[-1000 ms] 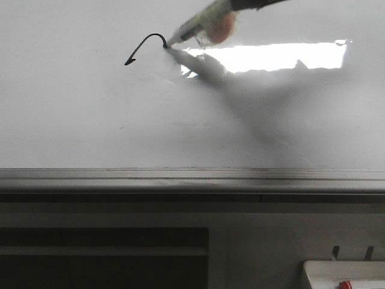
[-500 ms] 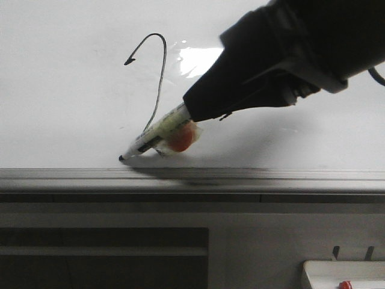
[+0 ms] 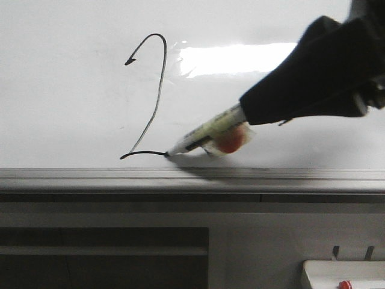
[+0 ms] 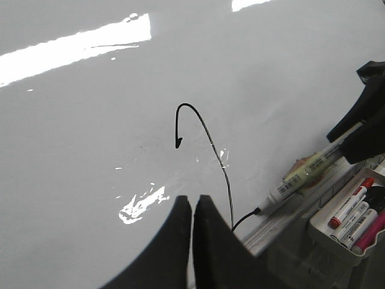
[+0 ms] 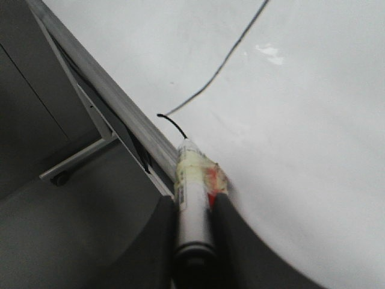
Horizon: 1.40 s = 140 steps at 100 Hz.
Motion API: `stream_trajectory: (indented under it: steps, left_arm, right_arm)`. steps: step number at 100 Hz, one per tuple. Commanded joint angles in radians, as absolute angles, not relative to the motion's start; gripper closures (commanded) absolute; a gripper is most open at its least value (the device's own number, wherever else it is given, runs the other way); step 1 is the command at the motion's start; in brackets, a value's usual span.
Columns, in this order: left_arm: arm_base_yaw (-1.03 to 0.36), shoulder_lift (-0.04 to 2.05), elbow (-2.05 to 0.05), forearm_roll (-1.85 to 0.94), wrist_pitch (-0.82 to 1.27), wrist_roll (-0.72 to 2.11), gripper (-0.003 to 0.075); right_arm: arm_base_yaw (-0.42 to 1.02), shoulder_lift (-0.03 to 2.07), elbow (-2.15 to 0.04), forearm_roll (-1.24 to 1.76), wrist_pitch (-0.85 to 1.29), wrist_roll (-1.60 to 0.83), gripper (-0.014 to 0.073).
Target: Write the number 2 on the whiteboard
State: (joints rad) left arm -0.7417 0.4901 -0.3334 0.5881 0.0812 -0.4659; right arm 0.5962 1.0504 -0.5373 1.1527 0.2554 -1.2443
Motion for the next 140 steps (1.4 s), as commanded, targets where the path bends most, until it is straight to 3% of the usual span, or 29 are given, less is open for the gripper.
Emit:
stream_trajectory:
  steps: [1,22,50,59,73,79,106,140]
  left_arm:
    - [-0.743,0.496,-0.368,0.587,0.016,-0.475,0.0741]
    - [-0.745,0.496,-0.368,0.587,0.0,-0.475,0.0741]
    - [-0.747,0.525,-0.368,0.626,-0.2,-0.475,0.0721]
    - [-0.764,0.567,-0.368,0.707,-0.214,-0.475,0.0628]
    - [-0.802,0.697,-0.368,0.814,-0.249,-0.475,0.0401]
    - [-0.809,0.764,-0.37,0.814,-0.275,-0.475,0.0361]
    - [-0.809,0.945,-0.382,0.83,-0.395,-0.471,0.0363]
    - [-0.809,0.961,-0.411,0.906,-0.382,-0.471,0.0389]
  right_arm:
    - [0.555,1.004,-0.524,1.155,0.209,-1.242,0.0654]
    - [0.545,0.972,-0.522,1.152,0.247,-1.235,0.0654]
    - [0.548,0.96,-0.685,1.054,0.589,-1.252,0.0654]
    - [0.548,0.967,-0.739,1.019,0.608,-1.252,0.0654]
    - [0.548,1.003,-0.791,0.96,0.623,-1.252,0.0654]
    - [0.55,1.021,-0.802,0.962,0.65,-1.252,0.0654]
    - [0.669,1.05,-0.829,0.962,0.597,-1.252,0.0654]
    - [0.733,1.073,-0.849,0.934,0.545,-1.252,0.0654]
